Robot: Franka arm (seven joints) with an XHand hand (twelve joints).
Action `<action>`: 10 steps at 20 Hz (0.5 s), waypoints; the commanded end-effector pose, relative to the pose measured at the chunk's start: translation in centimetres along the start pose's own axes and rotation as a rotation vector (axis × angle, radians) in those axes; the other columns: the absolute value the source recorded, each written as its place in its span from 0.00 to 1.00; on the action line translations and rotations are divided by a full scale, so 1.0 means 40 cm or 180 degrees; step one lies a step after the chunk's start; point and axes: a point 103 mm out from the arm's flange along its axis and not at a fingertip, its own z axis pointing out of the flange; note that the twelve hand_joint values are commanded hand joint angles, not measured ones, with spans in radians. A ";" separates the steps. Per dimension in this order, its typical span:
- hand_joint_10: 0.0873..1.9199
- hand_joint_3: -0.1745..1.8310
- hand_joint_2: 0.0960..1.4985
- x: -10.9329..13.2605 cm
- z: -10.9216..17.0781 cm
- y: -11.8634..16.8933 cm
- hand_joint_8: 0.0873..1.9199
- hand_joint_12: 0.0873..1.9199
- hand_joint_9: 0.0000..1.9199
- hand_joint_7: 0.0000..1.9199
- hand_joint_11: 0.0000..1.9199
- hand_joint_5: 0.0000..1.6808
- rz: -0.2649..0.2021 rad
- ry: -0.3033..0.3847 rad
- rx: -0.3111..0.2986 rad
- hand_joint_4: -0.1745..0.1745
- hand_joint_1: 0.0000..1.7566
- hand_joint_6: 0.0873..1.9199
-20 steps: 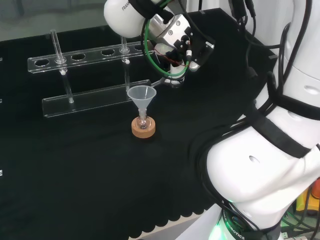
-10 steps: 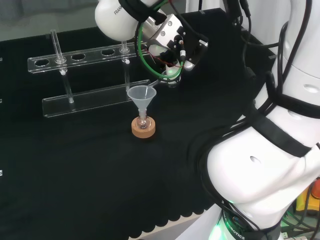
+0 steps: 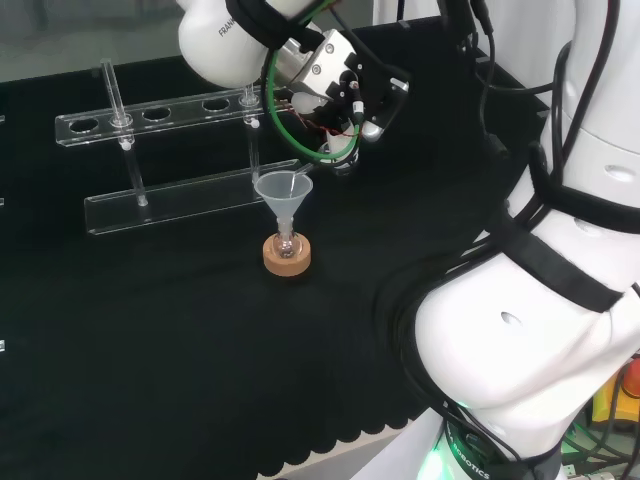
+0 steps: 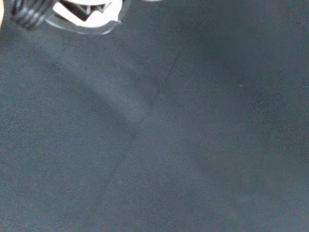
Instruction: Pour all the NaCl from the weighing funnel into the round-bottom flask.
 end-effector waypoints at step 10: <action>0.21 0.43 0.41 -0.005 -0.007 -0.004 0.30 0.62 0.42 0.25 0.30 0.71 0.0031 -0.0165 0.0014 1.00 0.63 0.40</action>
